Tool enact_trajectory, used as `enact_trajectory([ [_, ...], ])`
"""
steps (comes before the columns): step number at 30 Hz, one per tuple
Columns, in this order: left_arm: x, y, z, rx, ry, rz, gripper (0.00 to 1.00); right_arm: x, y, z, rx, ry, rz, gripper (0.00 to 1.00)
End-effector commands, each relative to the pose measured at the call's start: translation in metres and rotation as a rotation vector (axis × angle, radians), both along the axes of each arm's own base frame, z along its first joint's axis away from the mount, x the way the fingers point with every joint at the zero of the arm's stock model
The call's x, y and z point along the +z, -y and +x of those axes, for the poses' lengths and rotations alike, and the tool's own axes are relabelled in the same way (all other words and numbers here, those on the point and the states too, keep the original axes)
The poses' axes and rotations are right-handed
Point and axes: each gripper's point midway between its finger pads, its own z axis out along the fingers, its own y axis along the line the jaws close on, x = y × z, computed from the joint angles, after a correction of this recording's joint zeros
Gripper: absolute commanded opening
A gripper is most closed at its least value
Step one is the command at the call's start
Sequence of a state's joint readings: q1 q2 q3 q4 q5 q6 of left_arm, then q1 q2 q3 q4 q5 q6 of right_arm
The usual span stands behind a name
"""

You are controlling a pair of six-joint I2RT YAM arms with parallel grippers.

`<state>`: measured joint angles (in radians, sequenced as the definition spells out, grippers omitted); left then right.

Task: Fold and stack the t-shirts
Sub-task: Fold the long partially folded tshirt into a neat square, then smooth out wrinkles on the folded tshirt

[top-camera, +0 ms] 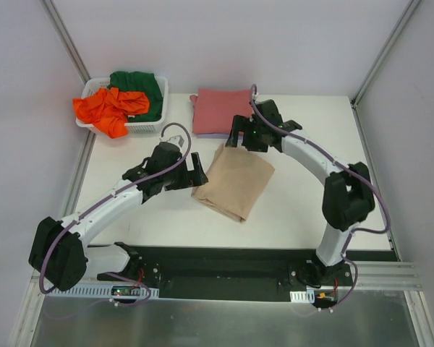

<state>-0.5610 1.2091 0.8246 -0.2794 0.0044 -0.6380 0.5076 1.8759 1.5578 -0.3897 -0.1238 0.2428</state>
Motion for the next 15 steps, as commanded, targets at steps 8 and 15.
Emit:
enact_trajectory([
  [8, 0.005, 0.109, -0.011, -0.346, -0.069, -0.245, 0.99, -0.031, 0.006, -0.031, 0.083, -0.146, 0.235, 0.96],
  [15, -0.06, 0.084, 0.017, -0.235, -0.183, -0.133, 0.99, -0.087, 0.042, -0.047, -0.08, -0.251, 0.255, 0.96],
])
